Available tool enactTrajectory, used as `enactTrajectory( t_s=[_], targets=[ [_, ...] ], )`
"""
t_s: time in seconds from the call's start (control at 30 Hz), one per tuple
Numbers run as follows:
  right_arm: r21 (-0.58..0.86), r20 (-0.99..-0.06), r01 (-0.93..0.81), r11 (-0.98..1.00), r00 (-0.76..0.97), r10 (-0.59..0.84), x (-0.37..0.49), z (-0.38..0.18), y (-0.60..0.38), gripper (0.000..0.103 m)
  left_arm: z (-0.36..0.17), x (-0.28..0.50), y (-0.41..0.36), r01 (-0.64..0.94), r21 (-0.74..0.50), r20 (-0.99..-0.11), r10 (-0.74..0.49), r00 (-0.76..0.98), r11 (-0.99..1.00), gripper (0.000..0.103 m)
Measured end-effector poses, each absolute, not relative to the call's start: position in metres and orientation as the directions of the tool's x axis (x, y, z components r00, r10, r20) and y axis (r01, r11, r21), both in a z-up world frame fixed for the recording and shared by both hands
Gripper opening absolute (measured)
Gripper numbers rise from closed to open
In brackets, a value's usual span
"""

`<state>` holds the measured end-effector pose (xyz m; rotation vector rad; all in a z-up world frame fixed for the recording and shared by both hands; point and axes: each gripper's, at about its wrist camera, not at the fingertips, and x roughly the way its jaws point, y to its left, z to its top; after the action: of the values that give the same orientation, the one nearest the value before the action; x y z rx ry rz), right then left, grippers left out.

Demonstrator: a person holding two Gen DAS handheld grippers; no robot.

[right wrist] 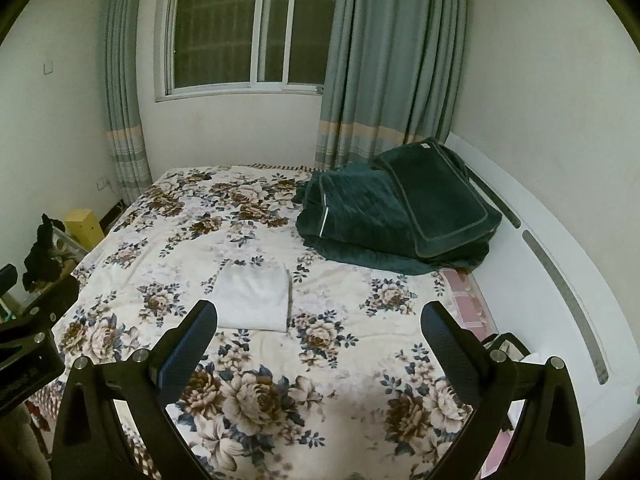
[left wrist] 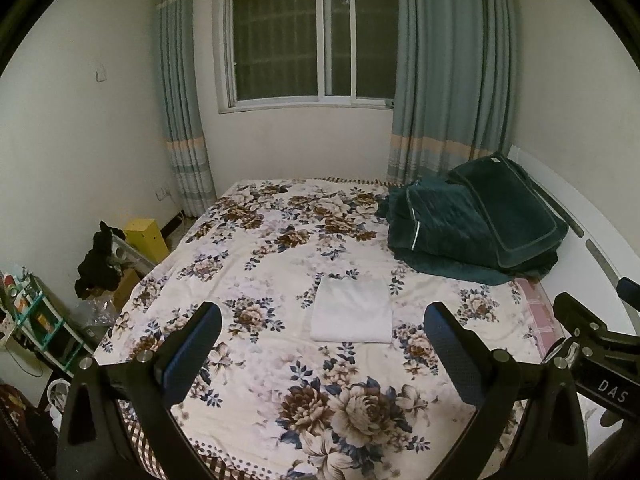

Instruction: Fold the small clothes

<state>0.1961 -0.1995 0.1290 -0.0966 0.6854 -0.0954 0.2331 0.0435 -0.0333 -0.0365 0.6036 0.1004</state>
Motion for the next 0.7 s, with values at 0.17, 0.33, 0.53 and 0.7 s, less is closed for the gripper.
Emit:
enactTrajectory(
  t_s=[0.17,0.33,0.53,0.7],
  targets=[
    [-0.115,-0.628,0.049,0.992,0.77,-0.111,0.2049,0.1316,-0.1976,0.103,-0.0313,0.2339,0.0449,-0.107,-0.004,-0.566,0.086,0.82,0.994,0.103],
    [-0.114,-0.628,0.045,0.992,0.771,-0.107,0.2053,0.1309,-0.1976,0.103,-0.027,0.2333,0.0439,-0.104,-0.004,-0.558,0.084,0.826,0.995,0.103],
    [-0.115,-0.627,0.044,0.992,0.771,-0.107,0.2047,0.1313,-0.1969,0.103,-0.0279,0.2321,0.0435,-0.106,-0.003,-0.558,0.086,0.825,0.994,0.103],
    [-0.112,-0.628,0.047,0.993,0.771,-0.108,0.2012,0.1301,-0.1967,0.103,-0.0282,0.2321,0.0436,-0.105,-0.003,-0.558,0.085,0.826,0.994,0.103]
  ],
)
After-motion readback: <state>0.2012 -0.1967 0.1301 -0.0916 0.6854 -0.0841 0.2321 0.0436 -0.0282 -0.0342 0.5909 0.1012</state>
